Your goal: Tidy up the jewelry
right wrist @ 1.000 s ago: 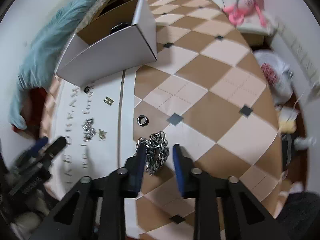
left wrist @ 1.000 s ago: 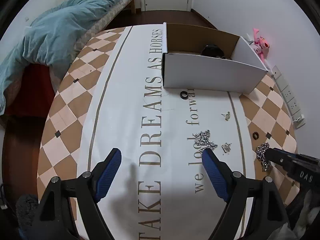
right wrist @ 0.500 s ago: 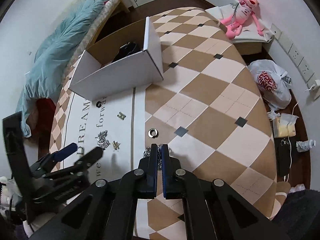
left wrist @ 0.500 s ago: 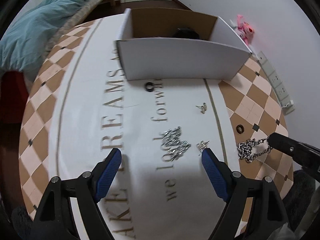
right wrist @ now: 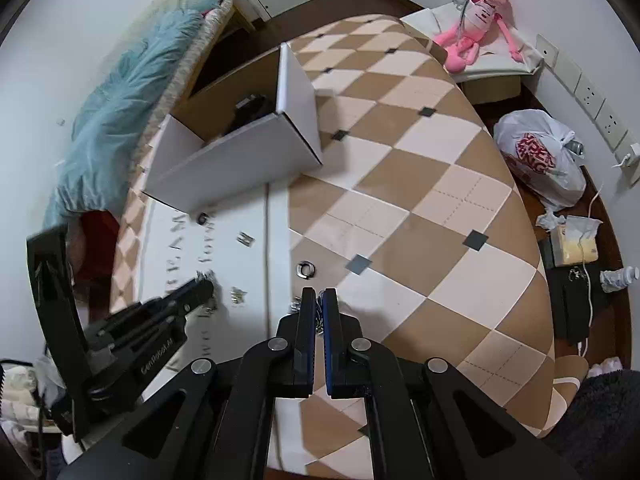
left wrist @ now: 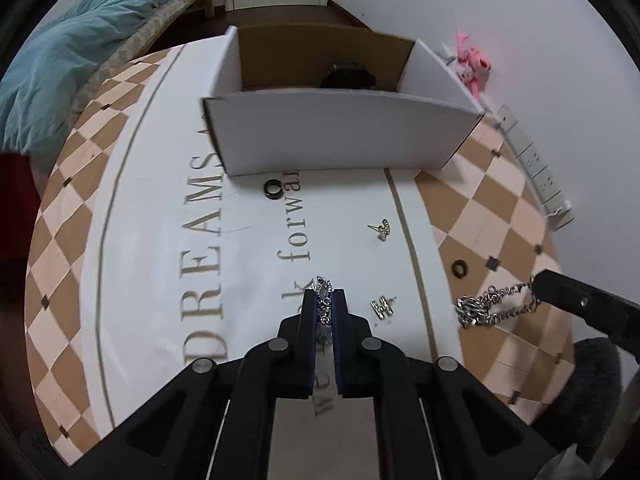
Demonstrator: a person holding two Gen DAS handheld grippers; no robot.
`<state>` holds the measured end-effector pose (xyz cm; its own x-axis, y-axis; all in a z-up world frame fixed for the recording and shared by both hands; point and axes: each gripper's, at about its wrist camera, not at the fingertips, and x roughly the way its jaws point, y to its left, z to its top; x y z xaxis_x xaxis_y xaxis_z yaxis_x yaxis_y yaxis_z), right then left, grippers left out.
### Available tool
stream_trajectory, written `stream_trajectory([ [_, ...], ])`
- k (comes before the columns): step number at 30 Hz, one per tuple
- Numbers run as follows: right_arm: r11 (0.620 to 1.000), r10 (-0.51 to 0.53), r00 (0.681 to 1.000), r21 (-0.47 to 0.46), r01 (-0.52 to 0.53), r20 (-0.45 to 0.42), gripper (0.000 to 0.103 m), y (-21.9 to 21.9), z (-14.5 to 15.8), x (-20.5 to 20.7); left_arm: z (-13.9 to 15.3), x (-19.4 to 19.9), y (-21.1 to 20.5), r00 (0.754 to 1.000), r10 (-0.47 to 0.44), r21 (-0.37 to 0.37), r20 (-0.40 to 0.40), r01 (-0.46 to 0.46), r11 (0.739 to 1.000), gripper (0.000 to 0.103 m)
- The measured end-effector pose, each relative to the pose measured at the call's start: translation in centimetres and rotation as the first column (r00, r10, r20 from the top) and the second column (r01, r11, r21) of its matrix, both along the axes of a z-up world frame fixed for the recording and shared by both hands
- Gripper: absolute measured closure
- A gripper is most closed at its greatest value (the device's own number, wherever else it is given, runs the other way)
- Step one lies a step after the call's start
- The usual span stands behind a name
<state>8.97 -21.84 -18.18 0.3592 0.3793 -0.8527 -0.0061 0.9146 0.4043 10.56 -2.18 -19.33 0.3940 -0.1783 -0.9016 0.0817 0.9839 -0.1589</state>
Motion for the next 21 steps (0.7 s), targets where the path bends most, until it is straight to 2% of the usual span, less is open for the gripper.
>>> stream_trajectory([
  [6,0.998,0.029,0.998,0.048,-0.031,0.056,0.1,0.2,3.7,0.1,4.4,-1.2,1.2,0.999,0.008,-0.072,0.05,-0.005,0.997,0.099],
  [12,0.994,0.067,0.989,0.081,-0.078,0.131,0.1,0.7,8.7,1.4,10.0,0.0,1.7,0.992,0.008,-0.145,0.124,0.01,0.989,0.099],
  [17,0.991,0.108,0.97,0.055,-0.123,0.218,0.1,2.0,13.8,5.0,13.9,3.6,2.1,0.985,0.001,-0.174,0.174,0.03,0.984,0.099],
  [21,0.99,0.14,0.962,-0.016,-0.14,0.235,0.1,3.5,15.2,9.6,14.8,7.9,2.6,0.985,0.001,-0.157,0.173,0.027,0.987,0.099],
])
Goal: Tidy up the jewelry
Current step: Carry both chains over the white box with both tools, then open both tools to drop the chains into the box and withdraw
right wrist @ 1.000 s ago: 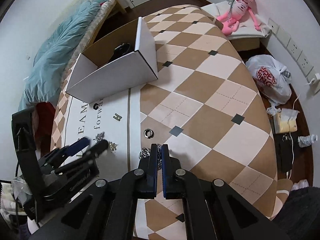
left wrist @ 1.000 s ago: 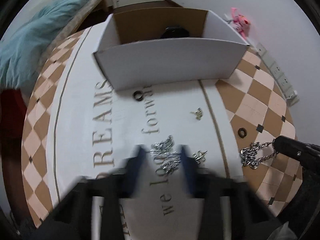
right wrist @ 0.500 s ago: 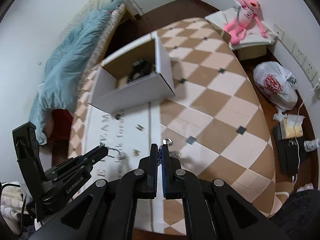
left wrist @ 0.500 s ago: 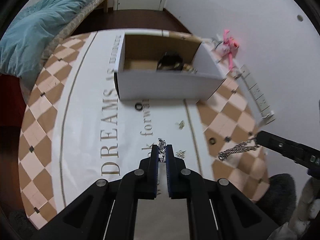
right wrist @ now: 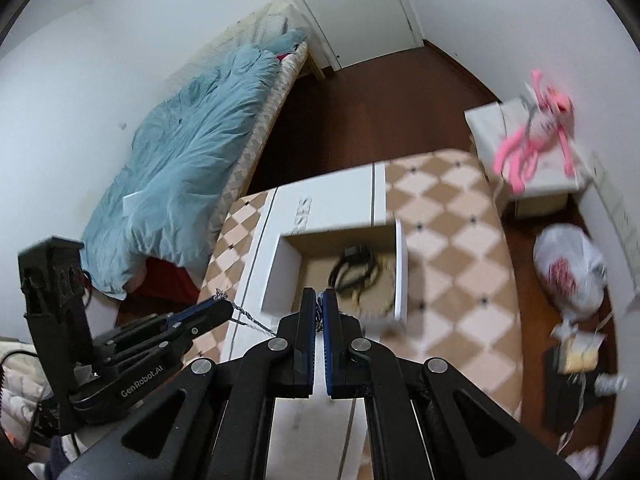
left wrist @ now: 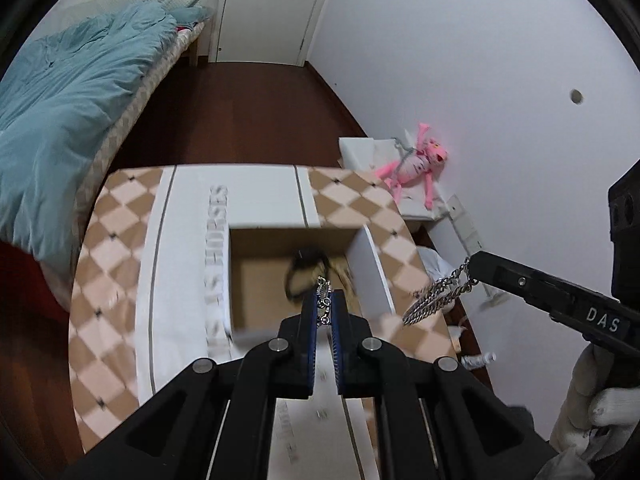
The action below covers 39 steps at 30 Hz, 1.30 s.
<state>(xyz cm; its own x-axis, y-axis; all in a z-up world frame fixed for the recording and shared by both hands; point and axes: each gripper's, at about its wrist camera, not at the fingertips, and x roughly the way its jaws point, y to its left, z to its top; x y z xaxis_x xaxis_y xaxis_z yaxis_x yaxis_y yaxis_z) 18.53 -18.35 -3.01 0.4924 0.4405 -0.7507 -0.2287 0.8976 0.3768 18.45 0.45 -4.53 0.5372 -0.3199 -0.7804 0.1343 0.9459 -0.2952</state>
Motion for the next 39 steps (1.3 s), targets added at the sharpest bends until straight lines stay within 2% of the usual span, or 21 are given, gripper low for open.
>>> stream_trajectory([
  [4,0.997,0.001,0.999,-0.082,-0.005,-0.044,0.1,1.7,-1.3,5.4,-1.4,4.5,0.7,0.998,0.012,0.026,-0.061,-0.011,1.0,0.099],
  [8,0.99,0.003,0.994,-0.142,-0.019,-0.11,0.1,2.8,-3.6,9.3,-3.1,7.1,0.7,0.993,0.009,0.059,-0.12,-0.002,0.998,0.098],
  [11,0.982,0.033,0.981,-0.176,-0.067,-0.19,0.099,3.8,-5.6,11.6,-4.0,8.8,0.7,0.984,0.051,0.137,-0.172,-0.027,0.99,0.096],
  [14,0.978,0.03,0.967,-0.194,-0.081,-0.252,0.099,4.0,-7.1,12.8,-4.6,9.7,1.1,0.977,0.085,0.167,-0.197,-0.052,0.984,0.092],
  [15,0.977,0.032,0.965,-0.194,-0.084,-0.259,0.097,4.0,-7.2,12.9,-4.7,9.9,1.2,0.975,0.104,0.192,-0.196,-0.066,0.979,0.084],
  [16,0.976,0.03,0.966,-0.202,-0.084,-0.257,0.088,4.0,-7.3,12.8,-4.7,10.0,1.4,0.974,0.118,0.209,-0.194,-0.077,0.975,0.078],
  [17,0.971,0.025,0.968,-0.224,-0.083,-0.25,0.081,3.9,-7.3,12.7,-4.7,10.1,1.8,0.973,0.136,0.223,-0.186,-0.093,0.97,0.057],
  [18,0.97,0.02,0.969,-0.231,-0.078,-0.245,0.061,3.8,-7.2,12.5,-4.7,10.0,2.1,0.972,0.15,0.231,-0.181,-0.106,0.967,0.029],
  [19,0.969,0.015,0.971,-0.237,-0.073,-0.24,0.047,3.7,-7.2,12.3,-4.7,9.8,2.5,0.971,0.169,0.239,-0.168,-0.126,0.963,0.022],
  [22,0.955,-0.009,0.973,-0.291,-0.06,-0.23,0.035,3.6,-7.7,11.1,-4.9,9.0,3.1,0.968,0.204,0.274,-0.148,-0.158,0.949,0.02],
  [23,0.948,-0.015,0.973,-0.313,-0.06,-0.231,0.03,3.7,-8.0,10.7,-5.2,8.8,3.2,0.966,0.212,0.283,-0.148,-0.164,0.945,0.011],
  [24,0.941,-0.022,0.973,-0.334,-0.057,-0.23,0.017,3.8,-8.2,10.3,-5.4,8.4,3.2,0.966,0.217,0.289,-0.142,-0.169,0.942,0.0],
  [25,0.934,-0.028,0.973,-0.353,-0.056,-0.229,0.009,3.9,-8.8,9.7,-5.7,7.8,3.2,0.966,0.223,0.304,-0.131,-0.175,0.936,0.0],
  [26,0.929,-0.03,0.973,-0.366,-0.058,-0.23,0.008,4.0,-9.1,9.2,-5.9,7.4,3.1,0.966,0.227,0.322,-0.123,-0.177,0.93,0.0],
  [32,0.915,-0.067,0.972,-0.402,-0.031,-0.226,0.007,3.8,-10.6,6.7,-7.2,5.4,3.0,0.962,0.241,0.329,-0.13,-0.188,0.926,0.0],
  [39,0.916,-0.112,0.974,-0.4,0.025,-0.196,0.007,3.0,-10.0,4.8,-6.3,3.4,2.4,0.967,0.235,0.328,-0.1,-0.191,0.925,0.0],
])
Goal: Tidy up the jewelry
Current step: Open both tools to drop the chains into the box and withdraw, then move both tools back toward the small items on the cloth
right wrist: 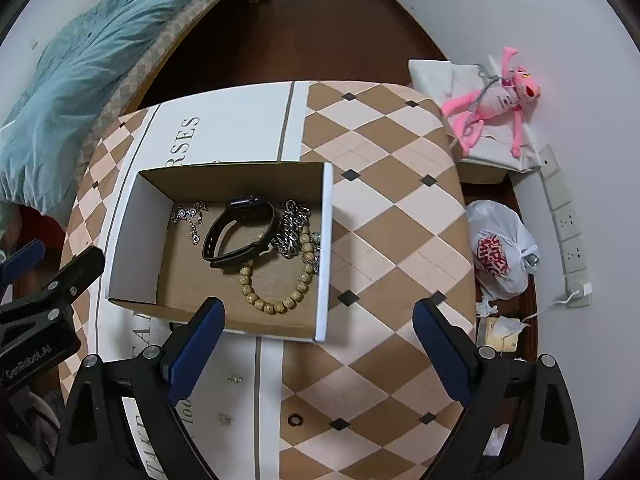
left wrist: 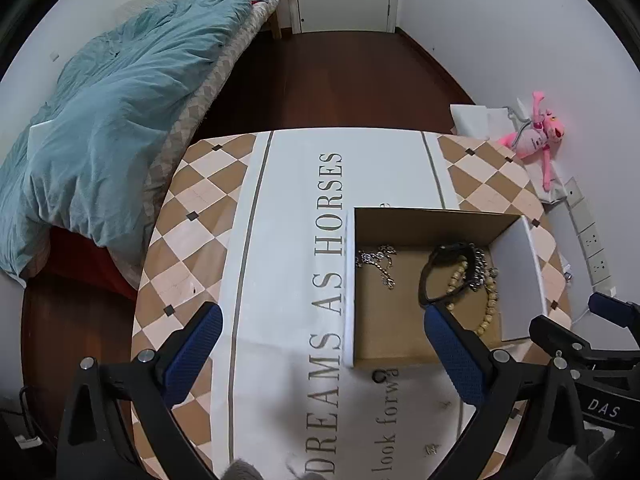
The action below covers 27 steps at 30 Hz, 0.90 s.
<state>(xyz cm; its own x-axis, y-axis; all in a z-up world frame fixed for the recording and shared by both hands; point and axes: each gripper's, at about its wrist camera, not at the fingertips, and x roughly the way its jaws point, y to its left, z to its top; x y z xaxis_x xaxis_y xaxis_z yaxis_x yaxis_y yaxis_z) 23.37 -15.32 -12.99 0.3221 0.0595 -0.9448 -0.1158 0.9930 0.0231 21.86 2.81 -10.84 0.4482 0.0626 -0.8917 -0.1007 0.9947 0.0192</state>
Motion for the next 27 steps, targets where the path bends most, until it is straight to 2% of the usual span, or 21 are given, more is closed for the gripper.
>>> stream_trajectory([
  [10,0.999,-0.022,0.991,-0.028,0.026,0.131,0.007,-0.5,5.0,-3.5,4.4,-3.5,-0.5,0.995,0.003,-0.002,0.098,-0.003,1.0,0.0],
  [18,0.999,-0.036,0.972,-0.011,0.04,0.233,0.007,-1.0,9.2,-7.2,8.3,-6.9,-1.3,0.983,-0.003,0.018,0.182,-0.001,1.0,0.0],
  [27,0.998,-0.056,0.949,0.038,0.047,0.31,0.007,-1.9,12.9,-11.0,11.1,-9.8,-2.2,0.972,-0.011,0.012,0.233,0.008,1.0,0.0],
])
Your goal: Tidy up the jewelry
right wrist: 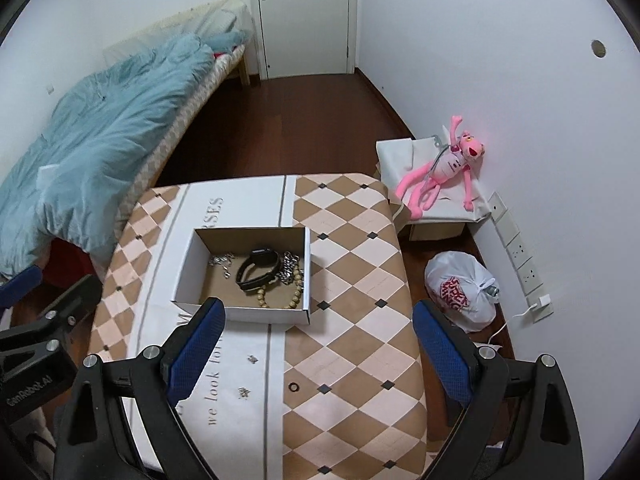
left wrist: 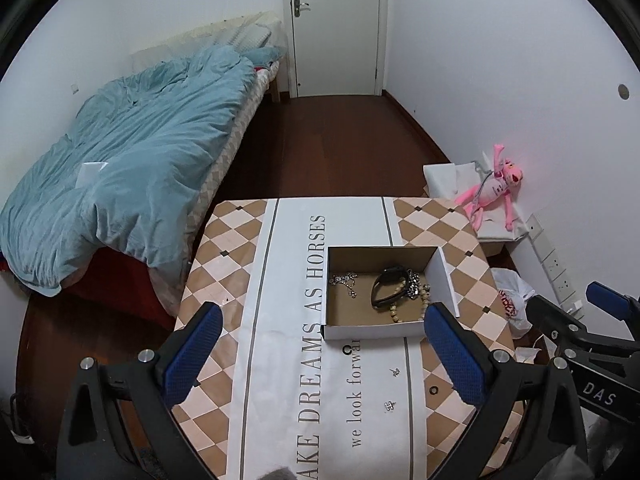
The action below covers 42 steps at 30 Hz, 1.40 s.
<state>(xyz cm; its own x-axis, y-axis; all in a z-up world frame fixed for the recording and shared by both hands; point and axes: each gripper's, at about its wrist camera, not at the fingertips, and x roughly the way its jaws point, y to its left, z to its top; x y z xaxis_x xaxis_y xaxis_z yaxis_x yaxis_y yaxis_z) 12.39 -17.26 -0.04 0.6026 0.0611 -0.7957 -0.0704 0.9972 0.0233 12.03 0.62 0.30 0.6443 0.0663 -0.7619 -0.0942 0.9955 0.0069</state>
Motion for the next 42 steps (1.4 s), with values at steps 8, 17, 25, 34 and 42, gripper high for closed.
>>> stream_trajectory([
  [8,0.999,0.009,0.994,0.048,-0.004,-0.108,0.007,-0.9,-5.6,-1.4,-4.1,-1.8,0.8,0.996,0.085,0.087,-0.029,-0.082,0.993,0.0],
  [17,0.981,0.066,0.977,0.195,-0.026,-0.201,0.05,-1.6,-18.2,-1.9,-14.6,-2.8,1.6,0.971,0.134,0.133,-0.198,-0.109,0.985,0.0],
  [25,0.99,0.115,0.982,0.098,-0.101,-0.151,0.054,0.3,-21.3,-2.5,-18.7,-3.0,1.0,0.957,0.133,0.134,-0.257,-0.101,0.986,0.0],
  [34,0.988,0.155,0.982,0.011,-0.155,-0.112,0.091,1.9,-22.1,-2.7,-19.4,-3.0,0.4,0.96,0.108,0.139,-0.257,-0.074,0.988,0.0],
  [42,0.995,0.062,0.995,0.077,-0.056,-0.078,0.091,-2.0,-19.7,-4.0,-19.3,-2.7,-3.4,0.968,-0.007,0.014,-0.251,0.011,1.0,0.001],
])
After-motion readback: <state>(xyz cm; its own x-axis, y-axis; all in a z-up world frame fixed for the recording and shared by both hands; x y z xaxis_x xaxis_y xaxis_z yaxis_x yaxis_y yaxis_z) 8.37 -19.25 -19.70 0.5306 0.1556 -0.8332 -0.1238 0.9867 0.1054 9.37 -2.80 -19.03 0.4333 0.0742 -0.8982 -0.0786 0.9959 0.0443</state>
